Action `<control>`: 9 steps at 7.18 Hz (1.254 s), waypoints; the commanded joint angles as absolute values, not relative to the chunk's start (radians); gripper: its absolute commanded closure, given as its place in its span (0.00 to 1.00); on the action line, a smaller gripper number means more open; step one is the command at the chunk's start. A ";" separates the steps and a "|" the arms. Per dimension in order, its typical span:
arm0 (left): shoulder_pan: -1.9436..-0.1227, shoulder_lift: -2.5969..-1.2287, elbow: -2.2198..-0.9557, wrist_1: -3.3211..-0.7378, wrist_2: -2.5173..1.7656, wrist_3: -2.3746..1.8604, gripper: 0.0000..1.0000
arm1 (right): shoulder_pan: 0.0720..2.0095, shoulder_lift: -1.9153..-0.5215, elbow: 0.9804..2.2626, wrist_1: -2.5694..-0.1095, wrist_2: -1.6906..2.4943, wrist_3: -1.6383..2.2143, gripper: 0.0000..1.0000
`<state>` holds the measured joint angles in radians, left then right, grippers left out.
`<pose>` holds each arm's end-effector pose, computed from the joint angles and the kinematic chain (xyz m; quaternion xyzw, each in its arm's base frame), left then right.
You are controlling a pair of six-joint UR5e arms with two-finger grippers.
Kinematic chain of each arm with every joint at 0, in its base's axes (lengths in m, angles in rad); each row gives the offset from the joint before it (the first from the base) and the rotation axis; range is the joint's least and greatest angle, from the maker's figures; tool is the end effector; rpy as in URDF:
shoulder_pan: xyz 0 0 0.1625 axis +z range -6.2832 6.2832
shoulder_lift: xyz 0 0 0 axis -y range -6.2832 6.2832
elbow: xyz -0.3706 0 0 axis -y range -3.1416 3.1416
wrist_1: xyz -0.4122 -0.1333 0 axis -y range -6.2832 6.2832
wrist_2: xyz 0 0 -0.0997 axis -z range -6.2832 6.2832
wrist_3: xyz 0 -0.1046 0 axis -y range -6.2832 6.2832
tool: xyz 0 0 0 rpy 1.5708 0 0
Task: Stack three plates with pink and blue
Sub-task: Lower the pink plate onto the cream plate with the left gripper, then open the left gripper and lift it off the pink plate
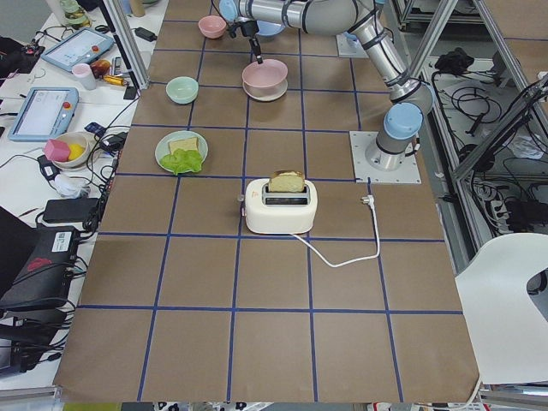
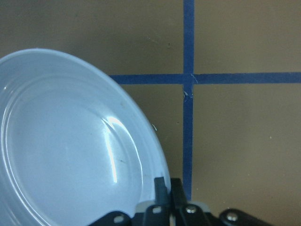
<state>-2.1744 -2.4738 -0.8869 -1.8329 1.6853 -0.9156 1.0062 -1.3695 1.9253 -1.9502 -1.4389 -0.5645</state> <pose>-0.5163 -0.5351 0.1641 -0.1372 0.9599 0.1342 0.2041 -0.1456 -0.5046 0.1886 0.0059 0.9939 0.0391 0.1025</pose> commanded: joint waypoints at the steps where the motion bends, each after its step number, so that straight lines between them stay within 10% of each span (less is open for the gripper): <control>1: -2.174 -2.465 -0.923 -1.827 1.680 -0.917 1.00 | 1.006 -1.368 1.925 -1.951 -1.442 -0.565 1.00; 9: -2.163 -2.471 -0.933 -1.764 1.646 -0.922 1.00 | 1.008 -1.376 1.925 -1.915 -1.430 -0.545 1.00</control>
<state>-2.1639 -2.4715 -0.9305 -1.7636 1.6455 -0.9208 1.0066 -1.3766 1.9243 -1.9269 -1.4362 -0.5462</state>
